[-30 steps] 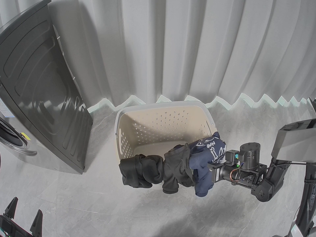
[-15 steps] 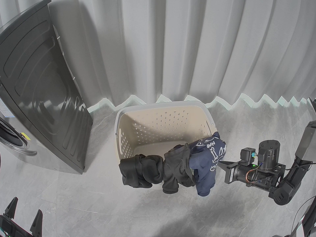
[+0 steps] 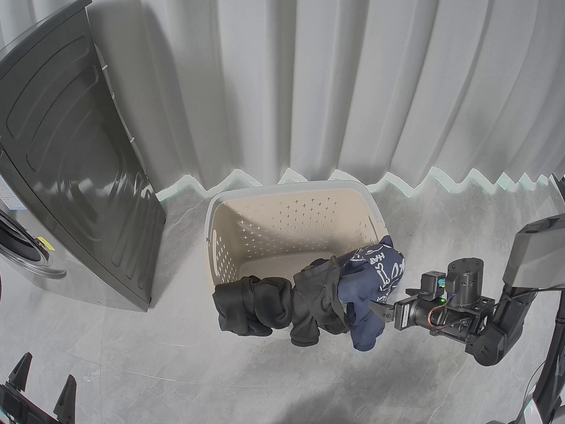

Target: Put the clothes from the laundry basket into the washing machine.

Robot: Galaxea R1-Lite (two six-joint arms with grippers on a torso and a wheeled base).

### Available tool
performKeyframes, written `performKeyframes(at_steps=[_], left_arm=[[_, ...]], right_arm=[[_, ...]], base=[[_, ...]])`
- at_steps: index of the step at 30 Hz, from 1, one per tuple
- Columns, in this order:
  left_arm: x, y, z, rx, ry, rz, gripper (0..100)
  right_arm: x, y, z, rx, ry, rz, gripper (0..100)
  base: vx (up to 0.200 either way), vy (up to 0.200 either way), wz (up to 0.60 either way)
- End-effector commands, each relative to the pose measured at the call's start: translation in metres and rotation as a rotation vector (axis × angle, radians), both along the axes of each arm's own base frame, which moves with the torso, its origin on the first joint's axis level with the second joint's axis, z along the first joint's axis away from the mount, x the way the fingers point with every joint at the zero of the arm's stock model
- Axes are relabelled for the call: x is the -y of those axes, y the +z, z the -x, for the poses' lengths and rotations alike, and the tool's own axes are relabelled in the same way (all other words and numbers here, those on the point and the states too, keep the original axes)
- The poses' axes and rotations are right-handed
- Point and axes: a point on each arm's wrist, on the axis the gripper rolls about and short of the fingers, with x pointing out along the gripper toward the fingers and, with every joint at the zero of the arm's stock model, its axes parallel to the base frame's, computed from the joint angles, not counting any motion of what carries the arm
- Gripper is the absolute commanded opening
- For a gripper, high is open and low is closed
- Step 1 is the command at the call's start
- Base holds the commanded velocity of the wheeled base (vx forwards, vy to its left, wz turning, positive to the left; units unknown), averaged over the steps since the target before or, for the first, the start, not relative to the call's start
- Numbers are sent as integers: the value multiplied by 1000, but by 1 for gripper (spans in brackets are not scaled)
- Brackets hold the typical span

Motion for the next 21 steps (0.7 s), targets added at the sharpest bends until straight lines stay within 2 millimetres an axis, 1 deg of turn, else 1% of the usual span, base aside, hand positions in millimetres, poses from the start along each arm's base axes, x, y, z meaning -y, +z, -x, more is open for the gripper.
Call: performKeyframes(at_steps=[1, 3, 7, 8, 15, 18, 21], left_arm=[[0, -4, 0, 2, 0, 0, 100], [0, -4, 0, 2, 0, 0, 100], [0, -4, 0, 2, 0, 0, 100], [0, -4, 0, 2, 0, 0, 100], [0, -4, 0, 2, 0, 0, 100], [0, -4, 0, 2, 1, 0, 100], [0, -4, 0, 2, 0, 0, 100]], right_arm=[[-8, -24, -23, -3, -4, 2, 100], [-12, -29, -33, 10, -6, -4, 100], [-15, -28, -37, 33, -2, -18, 100], [-16, -26, -37, 47, 1, -24, 0], [-17, -21, -34, 68, 6, -32, 0], [-17, -16, -29, 69, 11, -35, 0], [-18, -6, -16, 74, 31, -38, 0]], base=[[0, 0, 0], [0, 0, 0], [0, 0, 0], [0, 0, 0], [0, 0, 0], [0, 0, 0], [0, 0, 0]])
